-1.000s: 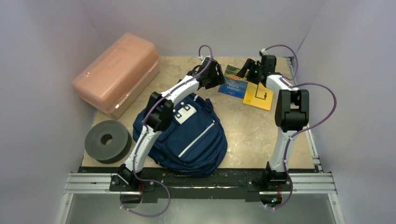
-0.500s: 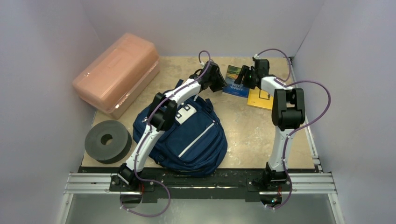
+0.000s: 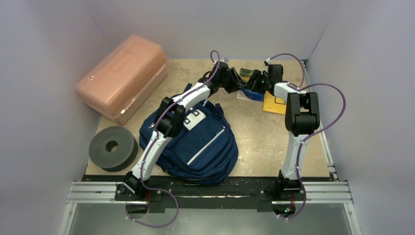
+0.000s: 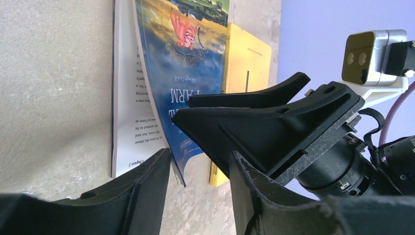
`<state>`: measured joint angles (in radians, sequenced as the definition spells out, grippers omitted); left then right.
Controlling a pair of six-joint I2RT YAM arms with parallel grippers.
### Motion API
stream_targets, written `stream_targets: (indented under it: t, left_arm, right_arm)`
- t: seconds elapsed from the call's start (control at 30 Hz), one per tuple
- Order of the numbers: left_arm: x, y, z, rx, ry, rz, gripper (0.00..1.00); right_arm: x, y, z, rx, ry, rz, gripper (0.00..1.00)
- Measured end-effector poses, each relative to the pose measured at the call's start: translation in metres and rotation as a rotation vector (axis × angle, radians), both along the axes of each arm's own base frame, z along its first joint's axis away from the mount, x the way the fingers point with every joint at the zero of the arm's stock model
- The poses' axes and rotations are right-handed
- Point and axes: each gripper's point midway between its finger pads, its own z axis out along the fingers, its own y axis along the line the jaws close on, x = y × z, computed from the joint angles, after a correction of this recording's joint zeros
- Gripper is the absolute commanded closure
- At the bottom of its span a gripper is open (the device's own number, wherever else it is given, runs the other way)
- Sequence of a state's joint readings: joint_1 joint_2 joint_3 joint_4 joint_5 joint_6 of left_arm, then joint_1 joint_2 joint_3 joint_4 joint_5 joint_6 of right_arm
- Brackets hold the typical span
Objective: Pack the student bag
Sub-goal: Pick up the book from the center of the board.
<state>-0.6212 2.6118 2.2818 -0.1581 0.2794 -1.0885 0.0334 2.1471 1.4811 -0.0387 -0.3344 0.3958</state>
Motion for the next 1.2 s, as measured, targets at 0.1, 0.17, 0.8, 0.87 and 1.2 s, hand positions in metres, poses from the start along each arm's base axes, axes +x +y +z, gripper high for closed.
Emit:
stream_targets:
  t: [0.1,0.17,0.8,0.87,1.2]
  left_arm:
    - [0.000,0.000,0.000,-0.009,0.014,0.006,0.53]
    - [0.000,0.000,-0.001,-0.014,0.024,0.012,0.55]
    - [0.002,0.028,-0.029,-0.001,0.144,0.016,1.00]
    - [0.000,0.039,-0.022,-0.031,0.180,0.016,1.00]
    - [0.008,0.073,0.055,-0.257,0.183,0.033,1.00]
  right_arm:
    - [0.000,0.002,0.000,0.018,-0.005,0.006,0.40]
    - [0.000,0.003,0.001,0.025,-0.008,0.008,0.40]
    - [-0.024,-0.009,0.034,0.000,0.041,-0.043,0.09]
    - [-0.031,-0.014,0.050,0.047,0.025,-0.059,0.08]
    - [-0.067,-0.041,0.031,0.310,0.094,-0.207,0.08]
